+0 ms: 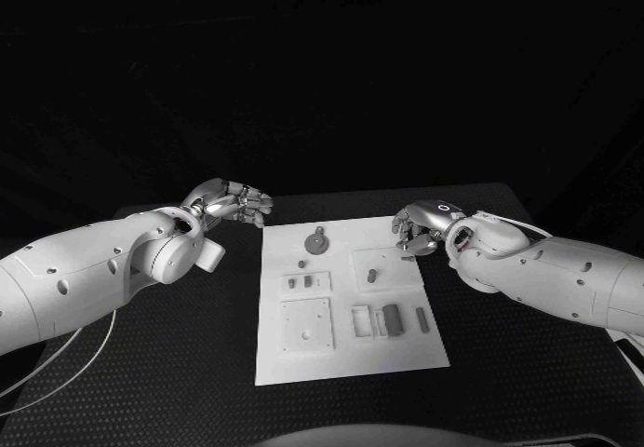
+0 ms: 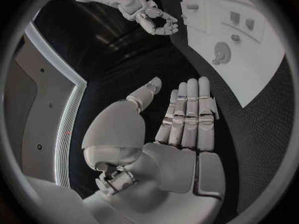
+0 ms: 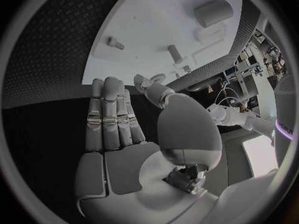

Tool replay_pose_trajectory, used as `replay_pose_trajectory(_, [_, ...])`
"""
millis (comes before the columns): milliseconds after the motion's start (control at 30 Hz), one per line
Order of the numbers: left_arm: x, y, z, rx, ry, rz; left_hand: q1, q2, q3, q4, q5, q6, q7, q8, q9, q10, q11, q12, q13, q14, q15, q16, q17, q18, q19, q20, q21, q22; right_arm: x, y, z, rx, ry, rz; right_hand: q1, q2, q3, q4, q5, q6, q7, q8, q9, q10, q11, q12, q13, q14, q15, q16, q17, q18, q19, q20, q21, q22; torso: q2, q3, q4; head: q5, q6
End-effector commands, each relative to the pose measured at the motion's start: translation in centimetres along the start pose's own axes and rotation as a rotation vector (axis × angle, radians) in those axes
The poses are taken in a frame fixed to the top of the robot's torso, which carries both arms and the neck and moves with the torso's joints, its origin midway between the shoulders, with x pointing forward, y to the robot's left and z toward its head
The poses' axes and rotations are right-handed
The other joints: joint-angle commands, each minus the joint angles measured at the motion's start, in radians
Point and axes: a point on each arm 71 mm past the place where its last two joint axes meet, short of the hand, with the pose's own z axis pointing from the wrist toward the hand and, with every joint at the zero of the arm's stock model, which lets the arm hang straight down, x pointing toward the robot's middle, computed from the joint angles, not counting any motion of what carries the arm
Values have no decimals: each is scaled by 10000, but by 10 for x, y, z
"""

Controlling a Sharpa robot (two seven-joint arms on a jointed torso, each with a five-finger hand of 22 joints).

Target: Assemble the parts on the task board

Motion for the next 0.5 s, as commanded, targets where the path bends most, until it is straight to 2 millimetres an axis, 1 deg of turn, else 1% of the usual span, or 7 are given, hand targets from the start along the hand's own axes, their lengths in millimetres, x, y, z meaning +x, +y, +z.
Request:
replay_pose_trajectory(33, [1, -2, 1, 101, 127, -11, 17, -117, -21, -54, -11, -57, 9, -24, -13, -59, 31, -29, 12, 16, 38, -60, -3, 105, -25, 47, 35, -12, 3, -5, -1, 137, 134, 30, 55, -102, 14, 76, -59, -12, -24, -27, -22, -66, 23, -41, -14, -55, 57, 54, 15, 70, -74, 31, 65, 237, 1, 3, -9, -3, 12])
replay_pose_trajectory(100, [1, -2, 1, 102, 137, -13, 17, -118, -22, -54, -11, -58, 9, -24, -13, -60, 32, -29, 13, 16, 38, -61, -3, 105, -25, 48, 35, -14, 7, -10, -1, 273, 276, -100, 88, -116, 11, 104, -62, 25, -37, -16, -56, -118, 53, -91, -31, -128, 87, 44, 12, 69, -155, 54, 55, 237, -1, 3, -13, 1, 20])
replay_pose_trajectory(200, [2, -2, 1, 102, 155, -16, 17, -118, -22, -53, -11, -58, 9, -23, -13, -60, 32, -28, 13, 16, 38, -62, -3, 105, -24, 48, 35, -15, 12, -17, -2, 472, 529, -211, 109, -114, 3, 118, -63, 76, -55, 7, -72, -133, 66, -112, -37, -172, 101, 42, 13, 68, -205, 71, 54, 239, 3, -3, 7, -11, 22])
replay_pose_trajectory(300, [1, -2, 1, 91, 152, -15, 16, -118, -23, -52, -11, -59, 9, -23, -14, -61, 32, -28, 14, 17, 38, -62, -2, 105, -24, 48, 36, -17, 17, -19, -6, 468, 657, -201, 131, -120, -16, 135, -63, 107, -65, 16, -112, -186, 97, -162, -52, -279, 134, 29, 11, 61, -319, 108, 35, 238, 8, -3, 24, -17, 18])
replay_pose_trajectory(367, [0, -1, 0, 72, 127, -9, 15, -117, -23, -51, -11, -59, 10, -22, -14, -62, 32, -28, 15, 17, 38, -63, -2, 104, -23, 49, 36, -19, 19, -18, -10, 368, 677, -141, 146, -121, -31, 144, -65, 156, -81, 40, -123, -129, 87, -135, -32, -305, 128, 43, 18, 63, -353, 123, 41, 242, 10, 1, 29, -10, -3])
replay_pose_trajectory(500, [-2, -1, -1, 50, 79, 3, 14, -119, -25, -51, -11, -60, 10, -22, -14, -62, 33, -28, 15, 17, 38, -64, -2, 104, -23, 49, 36, -21, 22, -14, -14, 235, 704, -41, 183, -103, -81, 179, -64, 341, -156, 138, -133, 104, 5, 0, 90, -289, 57, 118, 39, 70, -342, 128, 113, 243, 6, -2, -7, 32, -15])
